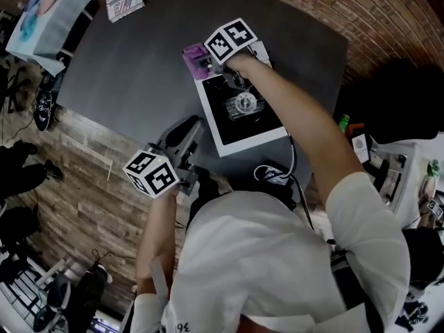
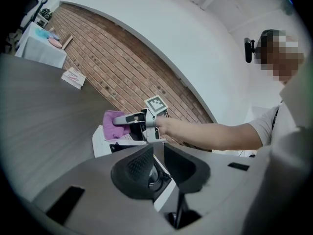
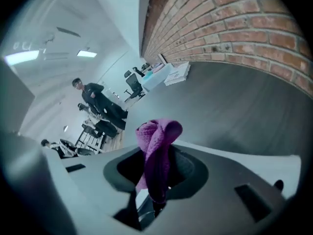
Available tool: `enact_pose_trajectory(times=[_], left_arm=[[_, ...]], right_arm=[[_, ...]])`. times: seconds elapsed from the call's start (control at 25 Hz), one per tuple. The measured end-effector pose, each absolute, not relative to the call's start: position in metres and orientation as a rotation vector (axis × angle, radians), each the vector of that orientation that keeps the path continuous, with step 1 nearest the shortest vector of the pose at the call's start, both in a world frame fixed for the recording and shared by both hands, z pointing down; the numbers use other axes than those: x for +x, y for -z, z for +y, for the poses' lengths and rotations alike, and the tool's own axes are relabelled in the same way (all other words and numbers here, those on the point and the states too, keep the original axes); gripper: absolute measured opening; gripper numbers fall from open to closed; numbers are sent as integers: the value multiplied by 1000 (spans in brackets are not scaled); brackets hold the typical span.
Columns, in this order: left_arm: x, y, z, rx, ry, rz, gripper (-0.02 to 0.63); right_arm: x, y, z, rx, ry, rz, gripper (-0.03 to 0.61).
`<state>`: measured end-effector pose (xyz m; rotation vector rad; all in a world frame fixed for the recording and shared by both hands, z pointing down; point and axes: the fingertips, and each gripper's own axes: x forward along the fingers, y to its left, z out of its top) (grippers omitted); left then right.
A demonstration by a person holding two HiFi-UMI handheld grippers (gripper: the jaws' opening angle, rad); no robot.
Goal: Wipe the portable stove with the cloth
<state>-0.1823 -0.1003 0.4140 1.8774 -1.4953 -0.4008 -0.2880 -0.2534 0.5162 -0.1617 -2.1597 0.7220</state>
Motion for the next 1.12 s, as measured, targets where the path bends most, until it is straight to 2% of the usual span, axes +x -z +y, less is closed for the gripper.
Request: enact_pose_trajectory(times=[0.24, 0.68, 1.12], left_arm=[[-185, -421, -93, 1842, 369, -1513, 67], [-174, -425, -102, 1844, 359, -1480, 67], [-165, -423, -105, 1862, 349, -1463, 67]], right_arm=[[-293, -551, -266, -80, -866, -2087, 115], [-277, -548, -263, -189, -650, -2060, 115], [-240, -551, -285, -152, -680, -2055, 117]])
